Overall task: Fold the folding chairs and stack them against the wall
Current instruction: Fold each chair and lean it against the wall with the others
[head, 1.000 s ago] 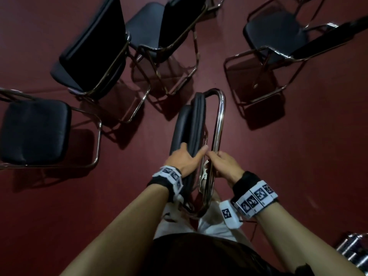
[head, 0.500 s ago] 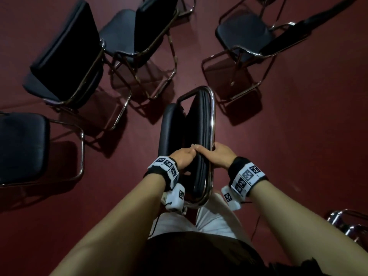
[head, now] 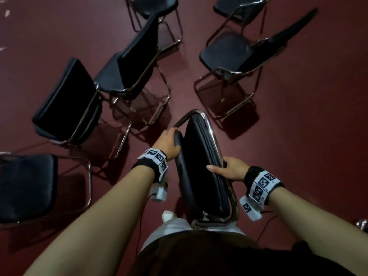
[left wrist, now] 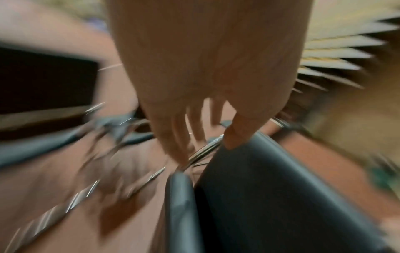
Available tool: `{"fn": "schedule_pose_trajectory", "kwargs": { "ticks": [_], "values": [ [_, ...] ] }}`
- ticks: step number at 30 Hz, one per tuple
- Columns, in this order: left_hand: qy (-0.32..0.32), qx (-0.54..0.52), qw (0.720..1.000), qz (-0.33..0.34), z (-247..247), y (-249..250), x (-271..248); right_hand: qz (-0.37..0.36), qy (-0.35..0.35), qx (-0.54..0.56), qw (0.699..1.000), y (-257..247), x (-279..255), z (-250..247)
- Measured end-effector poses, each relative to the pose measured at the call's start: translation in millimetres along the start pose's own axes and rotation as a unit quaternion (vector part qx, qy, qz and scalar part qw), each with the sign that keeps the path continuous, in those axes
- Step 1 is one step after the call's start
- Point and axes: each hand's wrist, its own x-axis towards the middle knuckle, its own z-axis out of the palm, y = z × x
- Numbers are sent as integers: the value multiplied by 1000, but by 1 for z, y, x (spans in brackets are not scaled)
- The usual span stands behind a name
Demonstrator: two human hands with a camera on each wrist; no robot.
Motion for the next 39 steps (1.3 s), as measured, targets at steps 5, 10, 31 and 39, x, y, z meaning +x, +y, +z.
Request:
{"fn": "schedule_pose_trajectory", "kwargs": {
  "ticks": [5,10,31,39],
  "values": [
    [-29,239,953,185,5,74,31,-14,10,43,999,33,3,1],
    [-87,421,841,329,36,141,60,50,1,70,996,61,-6,-5],
    [-357,655,407,527,118,167,95,242,226,267,905,-41,-41,126],
    [-303,724,308,538,115,189,-15,242,253,372,860,-18,-73,176]
  ]
}}
